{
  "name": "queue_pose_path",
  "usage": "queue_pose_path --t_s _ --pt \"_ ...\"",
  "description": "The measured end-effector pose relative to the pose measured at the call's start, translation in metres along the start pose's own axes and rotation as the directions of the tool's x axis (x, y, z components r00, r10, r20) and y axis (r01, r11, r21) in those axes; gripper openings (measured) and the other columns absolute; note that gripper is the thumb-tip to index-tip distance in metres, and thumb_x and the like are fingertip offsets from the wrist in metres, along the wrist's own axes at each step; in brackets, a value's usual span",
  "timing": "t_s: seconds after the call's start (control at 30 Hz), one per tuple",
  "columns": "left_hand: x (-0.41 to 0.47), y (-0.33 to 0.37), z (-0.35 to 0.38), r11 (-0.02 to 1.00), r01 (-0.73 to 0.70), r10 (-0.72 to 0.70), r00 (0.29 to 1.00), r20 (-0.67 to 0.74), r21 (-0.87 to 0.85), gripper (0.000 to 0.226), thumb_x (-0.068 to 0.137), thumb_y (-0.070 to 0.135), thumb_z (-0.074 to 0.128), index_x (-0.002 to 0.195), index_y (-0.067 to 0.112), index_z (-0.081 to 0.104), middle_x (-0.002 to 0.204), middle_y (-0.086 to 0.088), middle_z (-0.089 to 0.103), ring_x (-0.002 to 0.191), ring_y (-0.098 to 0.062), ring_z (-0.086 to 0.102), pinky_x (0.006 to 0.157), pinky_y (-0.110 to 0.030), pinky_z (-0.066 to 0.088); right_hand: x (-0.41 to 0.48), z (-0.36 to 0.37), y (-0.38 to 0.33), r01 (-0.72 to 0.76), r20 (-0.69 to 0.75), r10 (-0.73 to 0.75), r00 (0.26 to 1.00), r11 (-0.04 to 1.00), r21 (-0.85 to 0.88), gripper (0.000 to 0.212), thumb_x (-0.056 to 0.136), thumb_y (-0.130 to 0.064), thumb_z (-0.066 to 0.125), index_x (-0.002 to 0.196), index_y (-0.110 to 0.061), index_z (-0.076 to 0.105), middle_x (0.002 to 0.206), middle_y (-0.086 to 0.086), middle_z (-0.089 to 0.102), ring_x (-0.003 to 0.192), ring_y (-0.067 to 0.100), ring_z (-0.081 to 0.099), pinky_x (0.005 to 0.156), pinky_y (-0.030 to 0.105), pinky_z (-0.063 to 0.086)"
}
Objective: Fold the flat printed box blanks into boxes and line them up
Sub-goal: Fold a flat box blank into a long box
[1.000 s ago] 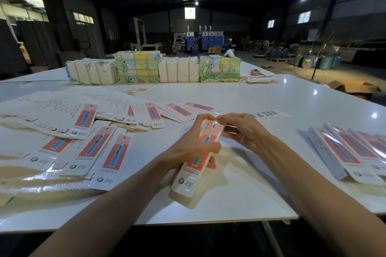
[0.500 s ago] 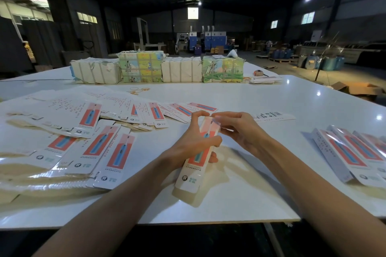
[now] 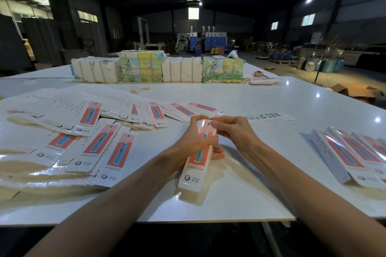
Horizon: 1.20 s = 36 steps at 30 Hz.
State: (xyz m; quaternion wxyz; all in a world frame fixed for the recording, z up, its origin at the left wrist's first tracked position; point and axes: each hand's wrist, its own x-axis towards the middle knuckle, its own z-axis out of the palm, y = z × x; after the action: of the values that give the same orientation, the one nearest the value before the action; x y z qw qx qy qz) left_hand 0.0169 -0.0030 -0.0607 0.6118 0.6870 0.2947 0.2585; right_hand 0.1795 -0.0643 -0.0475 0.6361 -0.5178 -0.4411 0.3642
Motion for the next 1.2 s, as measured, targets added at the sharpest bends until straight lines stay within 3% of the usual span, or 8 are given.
queue_pose_path --t_s 0.2,0.37,0.47,0.57,0.73,0.9,1.03,1.2 --pt "0.005 -0.002 0.002 0.997 0.029 -0.032 0.999 -0.038 -0.078 0.087 0.085 0.014 0.087 0.140 0.046 0.029 0.083 -0.001 0.079 0.074 -0.023 0.080 0.058 -0.028 0.061 -0.005 0.015 0.002 -0.010 -0.071 0.007 0.997 0.999 -0.036 0.016 0.100 -0.007 0.069 0.114 -0.004 0.077 0.107 0.016 0.078 0.078 0.015 0.078 0.061 0.025 0.061" --pt "0.003 0.008 0.007 0.914 -0.051 -0.017 0.987 -0.161 -0.403 0.080 0.093 0.009 0.079 0.149 0.035 0.028 0.117 -0.019 0.072 0.084 -0.030 0.078 0.076 -0.045 0.065 -0.009 0.018 -0.001 0.096 -0.104 -0.128 0.986 0.958 -0.269 0.037 0.108 -0.026 0.062 0.143 -0.017 0.057 0.128 0.003 0.067 0.103 0.008 0.069 0.063 0.008 0.053" --pt "0.002 0.014 0.004 0.787 -0.151 0.006 0.972 -0.237 -0.598 0.057 0.106 0.019 0.060 0.156 0.016 0.033 0.139 -0.027 0.062 0.122 -0.045 0.066 0.108 -0.065 0.049 -0.014 0.021 -0.013 0.217 0.024 -0.257 0.966 0.759 -0.614 0.048 0.106 -0.043 0.060 0.148 -0.022 0.051 0.129 0.000 0.065 0.101 0.005 0.064 0.073 0.010 0.049" --pt "0.000 0.018 0.002 0.696 -0.112 -0.019 0.984 -0.175 -0.709 0.058 0.110 0.036 0.050 0.156 0.001 0.040 0.152 -0.030 0.051 0.138 -0.044 0.054 0.114 -0.060 0.046 -0.024 0.034 -0.017 0.252 0.195 -0.166 0.967 0.485 -0.837 0.066 0.097 -0.064 0.060 0.146 -0.022 0.049 0.124 -0.001 0.060 0.109 0.017 0.058 0.082 0.039 0.048" --pt "-0.009 0.022 -0.009 0.791 0.007 -0.038 0.999 -0.038 -0.612 0.050 0.105 0.056 0.051 0.122 0.012 0.067 0.102 -0.013 0.078 0.083 -0.025 0.077 0.064 -0.033 0.061 -0.035 0.040 -0.009 0.242 0.175 -0.197 0.965 0.402 -0.883 0.033 0.099 -0.034 0.065 0.115 -0.010 0.051 0.107 0.011 0.054 0.106 0.037 0.053 0.076 0.041 0.039" --pt "-0.011 0.032 -0.024 0.993 0.060 -0.046 0.990 -0.133 0.105 0.045 0.106 0.029 0.062 0.148 0.015 0.052 0.126 -0.015 0.071 0.109 -0.028 0.072 0.096 -0.039 0.061 -0.037 0.008 -0.011 0.032 -0.025 -0.176 0.984 0.315 -0.949 0.033 0.100 -0.038 0.056 0.122 -0.014 0.050 0.118 0.013 0.058 0.110 0.036 0.057 0.076 0.040 0.037" --pt "-0.037 0.046 -0.068 0.405 0.190 0.201 0.936 -0.290 0.894 0.031 0.103 0.019 0.052 0.129 0.014 0.068 0.128 -0.012 0.069 0.117 -0.035 0.065 0.099 -0.041 0.052 -0.040 -0.043 -0.015 -0.124 -0.146 -0.151 0.978 0.146 -0.982 0.041 0.099 -0.033 0.054 0.134 -0.011 0.050 0.128 0.019 0.059 0.120 0.039 0.056 0.087 0.043 0.042" --pt "-0.084 0.041 -0.099 -0.115 0.443 0.143 0.893 -0.427 0.889 0.024 0.103 0.036 0.057 0.111 0.016 0.068 0.108 -0.004 0.072 0.092 -0.019 0.067 0.085 -0.032 0.054 -0.052 -0.097 -0.012 -0.289 -0.272 -0.141 0.952 -0.119 -0.950 0.045 0.105 -0.033 0.049 0.142 -0.006 0.050 0.143 0.019 0.052 0.134 0.038 0.045 0.109 0.043 0.035"
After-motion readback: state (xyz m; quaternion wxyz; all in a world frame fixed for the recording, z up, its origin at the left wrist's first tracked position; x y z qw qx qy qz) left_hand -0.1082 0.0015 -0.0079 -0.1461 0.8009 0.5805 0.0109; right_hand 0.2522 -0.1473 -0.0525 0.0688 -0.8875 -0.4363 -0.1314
